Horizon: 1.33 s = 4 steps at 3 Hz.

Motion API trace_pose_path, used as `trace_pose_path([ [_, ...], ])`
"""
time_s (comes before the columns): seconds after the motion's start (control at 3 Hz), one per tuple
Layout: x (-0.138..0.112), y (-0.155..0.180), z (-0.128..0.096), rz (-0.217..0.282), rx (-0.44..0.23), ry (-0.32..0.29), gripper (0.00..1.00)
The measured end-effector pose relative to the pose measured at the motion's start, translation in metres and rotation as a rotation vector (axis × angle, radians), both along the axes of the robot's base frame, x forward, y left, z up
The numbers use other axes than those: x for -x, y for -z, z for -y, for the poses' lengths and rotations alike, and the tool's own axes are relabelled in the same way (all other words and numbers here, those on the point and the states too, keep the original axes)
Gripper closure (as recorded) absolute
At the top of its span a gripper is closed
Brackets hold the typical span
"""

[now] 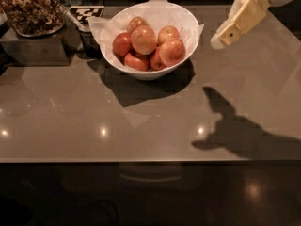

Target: Pick apple from white bowl

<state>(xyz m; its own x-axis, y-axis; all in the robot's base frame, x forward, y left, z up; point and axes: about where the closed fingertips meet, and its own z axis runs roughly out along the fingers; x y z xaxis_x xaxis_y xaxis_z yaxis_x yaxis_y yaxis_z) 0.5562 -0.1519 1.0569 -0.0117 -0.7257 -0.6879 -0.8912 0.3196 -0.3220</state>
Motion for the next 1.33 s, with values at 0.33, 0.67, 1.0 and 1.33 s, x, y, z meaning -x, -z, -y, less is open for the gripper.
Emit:
trace_pose_path([
  [0.33,-0.056,0.037,-0.034,-0.011,-0.012,-0.002,0.0],
  [0.67,-0.057,0.038,-0.034,-0.011,-0.014,-0.002,0.0],
  [1.0,-0.057,0.045,-0.033,-0.027,-0.04,0.008,0.0],
  [1.33,-0.065,0.049,-0.062,-0.035,-0.057,-0.068,0.0],
])
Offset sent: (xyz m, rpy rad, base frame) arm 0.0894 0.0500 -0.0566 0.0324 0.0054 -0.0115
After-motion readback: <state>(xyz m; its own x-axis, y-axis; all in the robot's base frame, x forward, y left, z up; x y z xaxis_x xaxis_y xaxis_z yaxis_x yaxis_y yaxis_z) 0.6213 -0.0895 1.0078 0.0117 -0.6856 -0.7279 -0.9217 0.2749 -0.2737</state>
